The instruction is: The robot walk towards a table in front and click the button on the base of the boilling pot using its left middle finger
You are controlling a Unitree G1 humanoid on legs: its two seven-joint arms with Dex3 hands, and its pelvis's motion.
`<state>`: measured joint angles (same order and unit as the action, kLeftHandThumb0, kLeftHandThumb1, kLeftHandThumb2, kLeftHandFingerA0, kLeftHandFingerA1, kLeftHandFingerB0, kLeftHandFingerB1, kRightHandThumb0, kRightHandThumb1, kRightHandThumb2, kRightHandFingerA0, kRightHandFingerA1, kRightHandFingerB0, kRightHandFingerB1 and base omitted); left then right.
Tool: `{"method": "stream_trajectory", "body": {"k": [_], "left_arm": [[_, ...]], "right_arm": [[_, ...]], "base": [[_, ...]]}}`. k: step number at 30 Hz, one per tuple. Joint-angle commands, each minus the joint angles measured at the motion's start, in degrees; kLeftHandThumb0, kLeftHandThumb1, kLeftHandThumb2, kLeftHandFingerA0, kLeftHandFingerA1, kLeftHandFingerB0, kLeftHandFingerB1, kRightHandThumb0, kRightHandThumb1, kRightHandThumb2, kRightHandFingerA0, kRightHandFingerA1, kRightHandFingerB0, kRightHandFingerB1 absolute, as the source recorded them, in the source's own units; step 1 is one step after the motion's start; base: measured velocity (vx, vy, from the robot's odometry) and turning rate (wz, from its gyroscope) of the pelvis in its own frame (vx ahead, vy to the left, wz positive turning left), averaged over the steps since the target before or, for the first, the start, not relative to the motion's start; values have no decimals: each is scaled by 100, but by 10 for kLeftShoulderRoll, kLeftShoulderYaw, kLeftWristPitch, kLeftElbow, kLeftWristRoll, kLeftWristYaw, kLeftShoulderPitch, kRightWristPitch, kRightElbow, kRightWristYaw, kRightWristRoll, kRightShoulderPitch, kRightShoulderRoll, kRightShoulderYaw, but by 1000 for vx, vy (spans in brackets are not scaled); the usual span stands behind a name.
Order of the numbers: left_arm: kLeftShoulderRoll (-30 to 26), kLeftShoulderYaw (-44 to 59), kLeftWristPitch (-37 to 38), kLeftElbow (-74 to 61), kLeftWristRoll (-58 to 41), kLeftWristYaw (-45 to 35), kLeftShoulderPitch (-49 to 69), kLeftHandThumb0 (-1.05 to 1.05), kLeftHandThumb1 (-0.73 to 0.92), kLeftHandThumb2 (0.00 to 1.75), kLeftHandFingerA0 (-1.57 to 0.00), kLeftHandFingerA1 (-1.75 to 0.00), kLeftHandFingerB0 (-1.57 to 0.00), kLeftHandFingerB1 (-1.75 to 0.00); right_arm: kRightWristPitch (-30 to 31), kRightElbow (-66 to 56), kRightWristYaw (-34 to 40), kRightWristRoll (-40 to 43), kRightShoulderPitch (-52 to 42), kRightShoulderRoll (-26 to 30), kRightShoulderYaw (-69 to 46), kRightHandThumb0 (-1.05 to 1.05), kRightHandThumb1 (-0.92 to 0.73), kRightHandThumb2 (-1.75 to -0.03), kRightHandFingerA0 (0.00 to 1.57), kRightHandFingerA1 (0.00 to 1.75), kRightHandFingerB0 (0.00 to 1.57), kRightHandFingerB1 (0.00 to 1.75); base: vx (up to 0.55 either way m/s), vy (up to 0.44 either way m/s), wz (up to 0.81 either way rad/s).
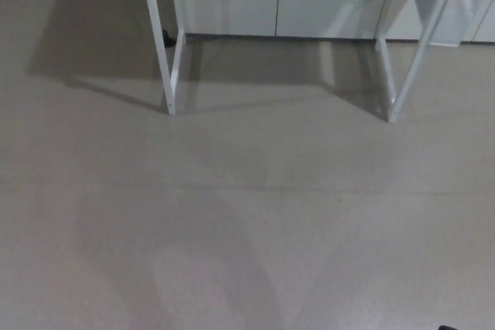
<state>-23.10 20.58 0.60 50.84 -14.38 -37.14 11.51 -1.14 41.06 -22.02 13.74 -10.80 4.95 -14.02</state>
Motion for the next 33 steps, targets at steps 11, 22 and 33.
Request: {"method": "stream_trajectory", "body": {"k": [11, 22, 33], "left_arm": [[-5, 2, 4, 8, -7, 1, -1, -13, 47, 53, -50, -43, -36, -33], [-7, -2, 17, 20, 3, 6, 8, -14, 47, 53, -54, -43, -37, -33], [-8, -4, 21, 12, 2, 2, 13, -14, 47, 53, -52, -44, -38, -34]], "right_arm": [[-3, -9, 5, -1, -8, 13, 2, -4, -48, -52, 60, 51, 38, 41], [-8, -12, 3, -4, -24, 12, 8, -7, -49, -53, 57, 51, 36, 40], [0, -19, 1, 5, -29, 7, 4, -4, -49, -53, 60, 52, 37, 41]], "base": [[185, -157, 3], [195, 120, -2], [252, -200, 14]]}}
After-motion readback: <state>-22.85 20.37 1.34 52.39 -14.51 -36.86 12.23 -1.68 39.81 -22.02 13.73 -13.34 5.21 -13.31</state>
